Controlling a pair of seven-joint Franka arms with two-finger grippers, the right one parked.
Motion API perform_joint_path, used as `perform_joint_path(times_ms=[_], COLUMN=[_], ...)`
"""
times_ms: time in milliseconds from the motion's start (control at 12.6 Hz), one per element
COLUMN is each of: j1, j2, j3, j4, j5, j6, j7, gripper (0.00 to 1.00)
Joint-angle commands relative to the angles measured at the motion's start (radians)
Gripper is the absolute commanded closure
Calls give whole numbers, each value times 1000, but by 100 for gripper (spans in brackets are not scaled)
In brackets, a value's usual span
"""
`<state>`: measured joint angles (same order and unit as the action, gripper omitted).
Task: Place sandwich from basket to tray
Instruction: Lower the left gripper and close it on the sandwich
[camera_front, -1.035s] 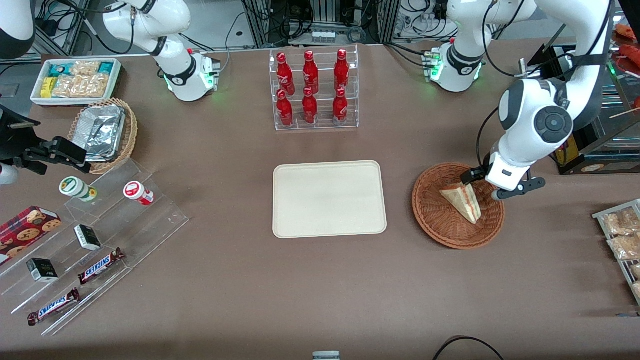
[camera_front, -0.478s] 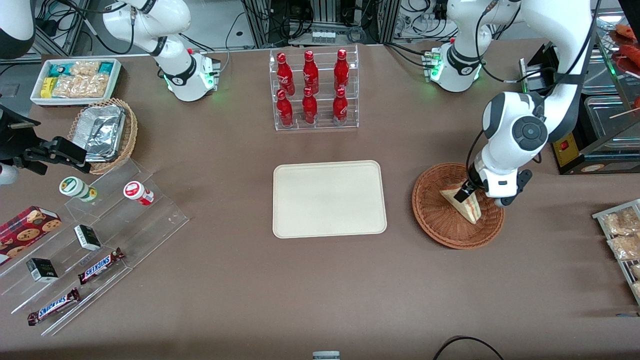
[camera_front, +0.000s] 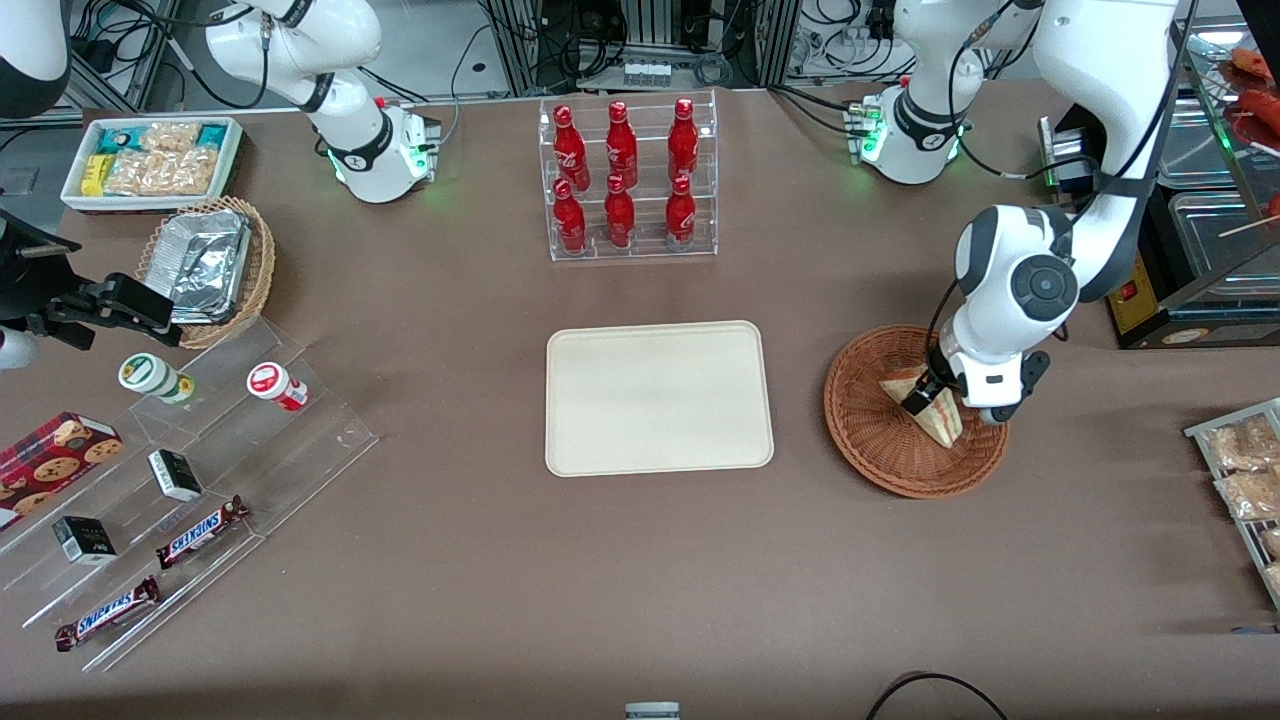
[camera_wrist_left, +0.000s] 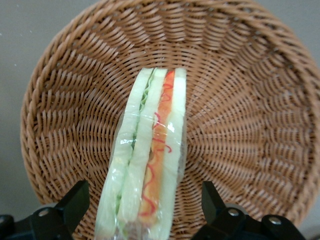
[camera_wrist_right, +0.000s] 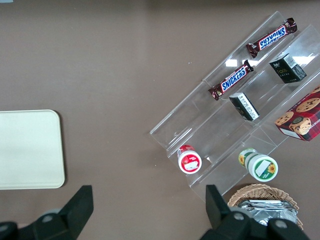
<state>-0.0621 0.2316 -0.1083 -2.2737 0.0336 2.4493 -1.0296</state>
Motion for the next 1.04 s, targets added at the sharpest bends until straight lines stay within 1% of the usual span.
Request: perform_joint_path(times_ms=[0, 80, 159, 319, 398, 558, 717, 796, 956], j1=[1, 1, 1, -2, -2, -5, -5, -5, -5], j2=[6, 0, -8, -40, -54, -55, -22, -8, 49], j3=[-1, -1, -1, -1, -1, -7, -63, -91, -181], j4=[-3, -1, 5, 29, 64, 187, 307, 339, 410], j5=[-4, -4, -4, 5, 5, 3, 3, 2, 2], j6=[7, -12, -38, -107, -181, -396, -516, -539, -561], j7=[-41, -32, -27, -9, 32, 110, 166, 208, 276], gripper=[57, 86, 91, 94, 94, 94, 95, 95, 96])
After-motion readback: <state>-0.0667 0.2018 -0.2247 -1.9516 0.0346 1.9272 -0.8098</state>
